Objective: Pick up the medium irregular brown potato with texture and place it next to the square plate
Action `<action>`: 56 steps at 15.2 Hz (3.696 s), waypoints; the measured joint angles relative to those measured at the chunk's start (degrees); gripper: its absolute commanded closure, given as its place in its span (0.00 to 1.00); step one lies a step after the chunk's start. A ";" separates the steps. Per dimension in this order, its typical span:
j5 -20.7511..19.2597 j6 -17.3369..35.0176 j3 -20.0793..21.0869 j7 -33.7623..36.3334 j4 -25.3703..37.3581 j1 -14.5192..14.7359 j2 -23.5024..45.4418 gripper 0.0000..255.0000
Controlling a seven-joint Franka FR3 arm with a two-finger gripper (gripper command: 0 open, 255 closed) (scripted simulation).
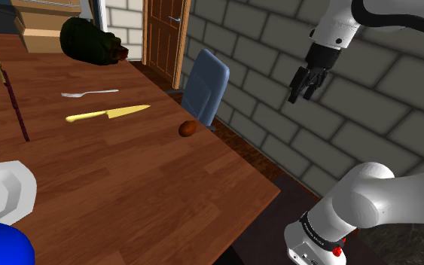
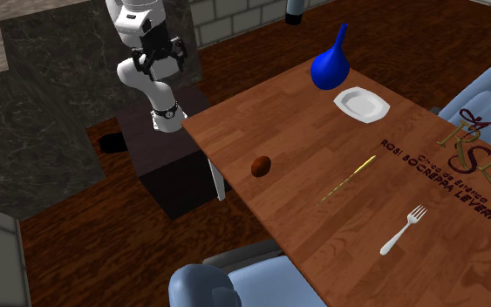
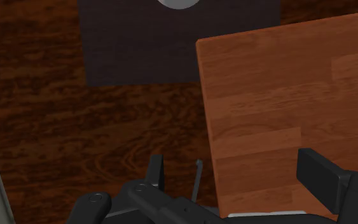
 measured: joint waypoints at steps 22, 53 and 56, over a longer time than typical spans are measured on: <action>5.44 37.27 24.80 42.37 -4.12 -5.87 25.01 0.00; -21.11 52.69 29.84 79.39 11.49 -8.00 58.91 1.00; -21.13 52.70 29.84 79.39 11.52 -8.00 58.93 1.00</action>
